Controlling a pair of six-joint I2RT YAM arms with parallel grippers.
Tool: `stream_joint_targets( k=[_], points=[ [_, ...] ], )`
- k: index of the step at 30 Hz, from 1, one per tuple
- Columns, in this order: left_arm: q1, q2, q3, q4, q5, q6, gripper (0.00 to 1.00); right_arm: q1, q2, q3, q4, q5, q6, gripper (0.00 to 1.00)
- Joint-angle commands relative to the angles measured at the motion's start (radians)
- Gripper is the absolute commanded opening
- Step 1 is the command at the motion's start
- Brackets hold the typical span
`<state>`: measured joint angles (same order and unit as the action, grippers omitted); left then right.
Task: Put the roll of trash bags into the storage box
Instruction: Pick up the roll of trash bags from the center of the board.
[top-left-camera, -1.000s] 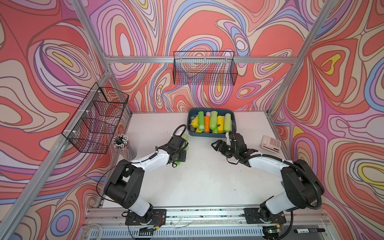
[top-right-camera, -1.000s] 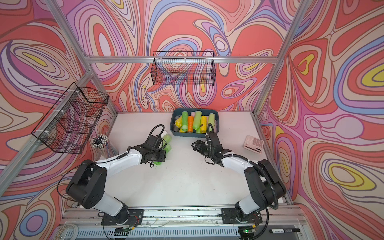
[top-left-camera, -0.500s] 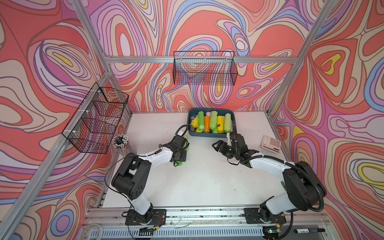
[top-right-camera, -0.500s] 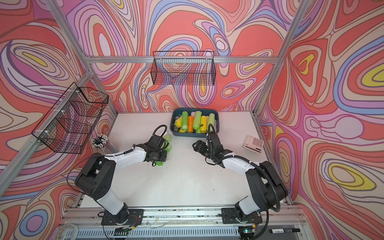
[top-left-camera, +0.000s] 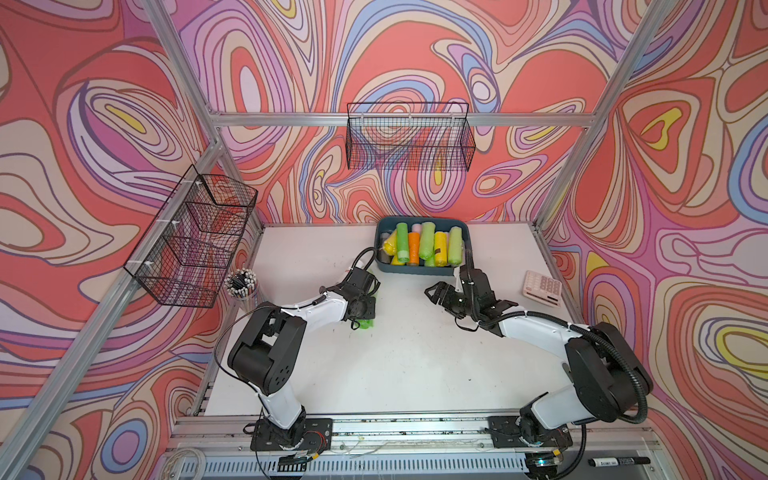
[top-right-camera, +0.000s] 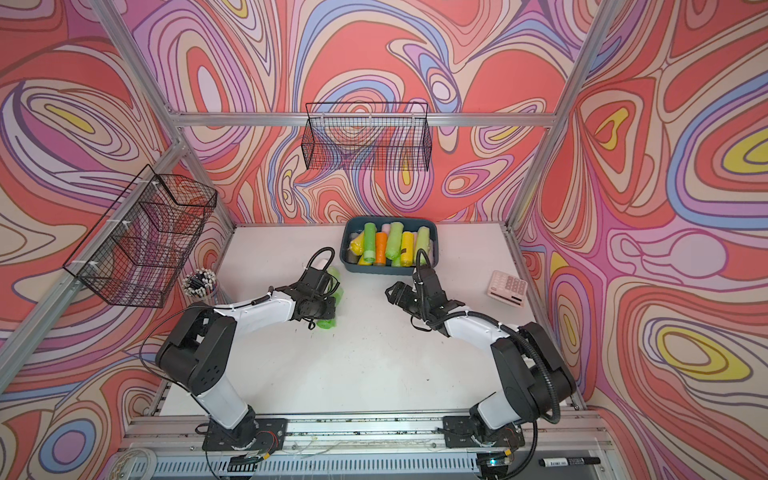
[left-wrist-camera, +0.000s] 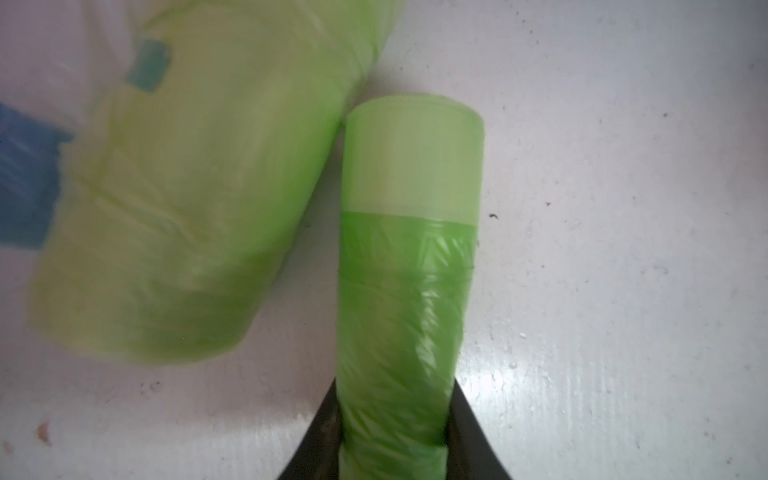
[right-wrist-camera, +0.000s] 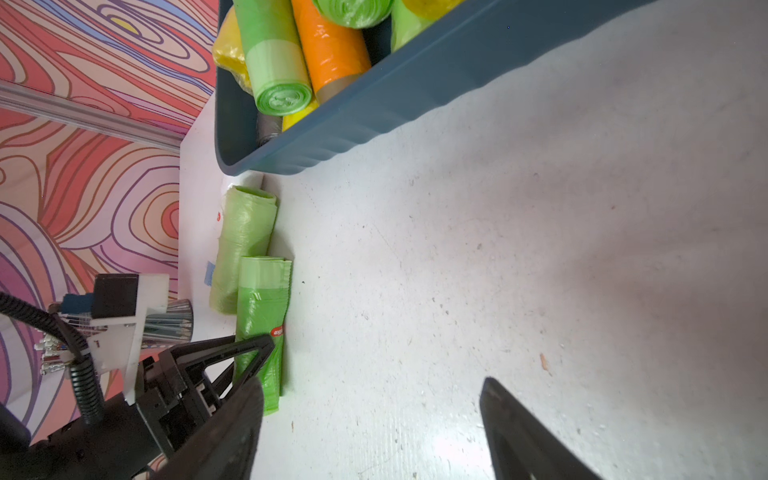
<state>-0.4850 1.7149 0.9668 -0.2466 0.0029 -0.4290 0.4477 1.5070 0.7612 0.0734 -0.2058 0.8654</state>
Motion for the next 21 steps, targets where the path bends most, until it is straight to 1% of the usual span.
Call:
stream_joint_targets(
  k=[1,7,15,21],
  points=[
    [0.0,-0.019,-0.014,0.036,0.059,-0.028,0.25,0.006,-0.006,-0.016,0.016,0.001,0.027,0.83],
    [-0.012,-0.052,-0.031,0.084,0.151,-0.065,0.25,0.006,-0.001,-0.043,0.076,-0.036,0.07,0.83],
    [-0.047,-0.104,-0.037,0.098,0.189,-0.08,0.24,0.004,0.012,-0.05,0.106,-0.062,0.077,0.83],
    [-0.057,-0.182,-0.067,0.095,0.216,-0.082,0.24,0.005,0.03,-0.053,0.137,-0.091,0.099,0.83]
  ],
)
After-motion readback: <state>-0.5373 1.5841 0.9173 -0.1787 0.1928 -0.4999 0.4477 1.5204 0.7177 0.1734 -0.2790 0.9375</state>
